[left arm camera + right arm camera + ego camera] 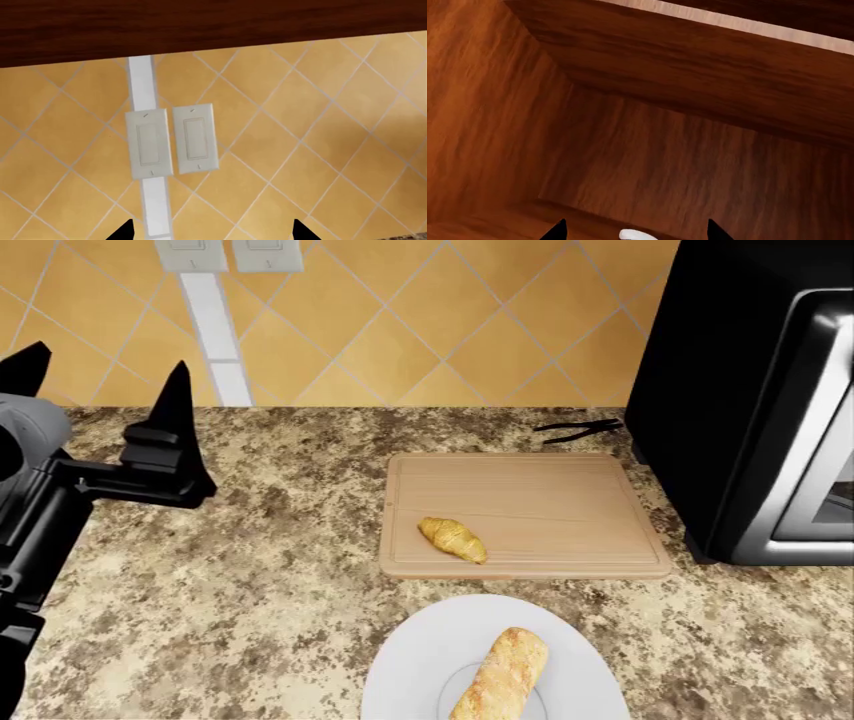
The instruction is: From the different types of pastries on the counter, select a croissant and place it on the cutting board. Then retrieve a jar of jam from the cabinet and place it alongside the croissant on the cutting board.
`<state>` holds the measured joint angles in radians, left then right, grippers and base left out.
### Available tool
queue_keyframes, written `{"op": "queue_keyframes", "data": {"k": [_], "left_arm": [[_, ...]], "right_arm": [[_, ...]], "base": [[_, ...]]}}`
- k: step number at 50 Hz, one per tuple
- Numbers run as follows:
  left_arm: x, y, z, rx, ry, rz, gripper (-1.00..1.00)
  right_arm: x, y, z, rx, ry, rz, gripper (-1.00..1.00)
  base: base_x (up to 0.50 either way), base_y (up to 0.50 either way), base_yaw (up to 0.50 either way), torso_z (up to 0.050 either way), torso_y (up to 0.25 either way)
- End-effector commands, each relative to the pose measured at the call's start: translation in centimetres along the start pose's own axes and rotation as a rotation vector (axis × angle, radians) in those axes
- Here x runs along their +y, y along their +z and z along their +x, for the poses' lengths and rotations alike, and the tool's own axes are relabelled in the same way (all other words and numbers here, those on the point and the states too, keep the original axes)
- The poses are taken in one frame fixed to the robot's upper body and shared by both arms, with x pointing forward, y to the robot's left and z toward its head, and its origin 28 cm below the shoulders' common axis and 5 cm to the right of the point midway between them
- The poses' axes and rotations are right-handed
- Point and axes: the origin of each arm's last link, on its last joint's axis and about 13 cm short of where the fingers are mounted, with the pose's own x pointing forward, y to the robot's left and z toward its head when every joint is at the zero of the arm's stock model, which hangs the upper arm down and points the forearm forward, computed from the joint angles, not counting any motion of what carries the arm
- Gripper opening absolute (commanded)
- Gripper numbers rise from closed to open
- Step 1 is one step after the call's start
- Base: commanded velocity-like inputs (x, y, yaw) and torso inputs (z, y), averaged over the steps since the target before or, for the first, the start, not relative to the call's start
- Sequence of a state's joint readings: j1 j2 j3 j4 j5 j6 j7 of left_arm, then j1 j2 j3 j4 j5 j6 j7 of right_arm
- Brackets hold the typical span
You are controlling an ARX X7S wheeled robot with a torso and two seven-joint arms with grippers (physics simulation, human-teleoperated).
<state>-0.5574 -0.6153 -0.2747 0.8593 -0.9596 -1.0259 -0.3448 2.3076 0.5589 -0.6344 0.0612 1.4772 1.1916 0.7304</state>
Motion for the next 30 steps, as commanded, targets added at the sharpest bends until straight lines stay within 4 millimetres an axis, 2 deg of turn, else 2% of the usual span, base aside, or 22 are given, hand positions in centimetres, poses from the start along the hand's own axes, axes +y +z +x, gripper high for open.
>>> {"op": "queue_keyframes", "data": {"k": [1, 30], "left_arm": [[-0.2, -0.9, -0.2, 0.048, -0.018, 0.005, 1.0], [0.0, -0.6, -0.2, 0.043, -0.017, 0.009, 1.0]], "right_arm": [[-0.6, 0.9, 2.8, 0.051, -0.016, 0.03, 1.0], [-1.4, 1.2, 6.6, 0.177, 0.017, 0.129, 1.0]], "base": [[0.0, 0.0, 0.0, 0.0, 0.0], [0.0, 0.0, 0.0, 0.0, -0.002]]}}
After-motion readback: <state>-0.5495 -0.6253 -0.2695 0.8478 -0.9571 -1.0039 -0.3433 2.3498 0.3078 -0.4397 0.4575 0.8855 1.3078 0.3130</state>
